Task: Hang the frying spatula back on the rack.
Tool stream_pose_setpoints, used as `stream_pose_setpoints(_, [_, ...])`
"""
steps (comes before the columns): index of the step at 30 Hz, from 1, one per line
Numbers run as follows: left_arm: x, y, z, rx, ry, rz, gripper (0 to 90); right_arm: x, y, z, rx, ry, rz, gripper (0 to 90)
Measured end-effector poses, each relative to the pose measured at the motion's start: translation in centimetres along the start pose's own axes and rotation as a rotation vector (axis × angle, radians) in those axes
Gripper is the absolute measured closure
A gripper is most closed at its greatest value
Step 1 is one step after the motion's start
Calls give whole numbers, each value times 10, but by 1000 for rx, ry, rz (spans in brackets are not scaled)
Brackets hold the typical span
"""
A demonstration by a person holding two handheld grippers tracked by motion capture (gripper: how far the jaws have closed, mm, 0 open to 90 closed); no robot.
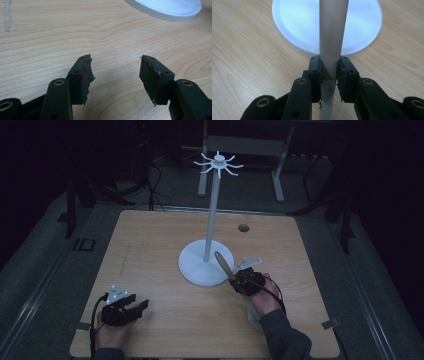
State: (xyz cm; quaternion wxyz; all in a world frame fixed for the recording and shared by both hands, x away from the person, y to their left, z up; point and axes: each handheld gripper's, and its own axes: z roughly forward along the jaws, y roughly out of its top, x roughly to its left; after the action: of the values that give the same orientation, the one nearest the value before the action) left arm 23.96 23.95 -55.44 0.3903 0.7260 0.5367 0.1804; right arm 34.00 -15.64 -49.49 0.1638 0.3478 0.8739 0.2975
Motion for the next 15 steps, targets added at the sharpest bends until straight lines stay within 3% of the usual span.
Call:
stream_pose_setpoints(8, [0, 0, 0, 0, -1, 0, 432, -8, 2, -13, -96, -13, 36, 744])
stream_pose_setpoints(15, [0, 0, 0, -1, 0, 2, 431, -10, 3, -21, -148, -26, 38, 743])
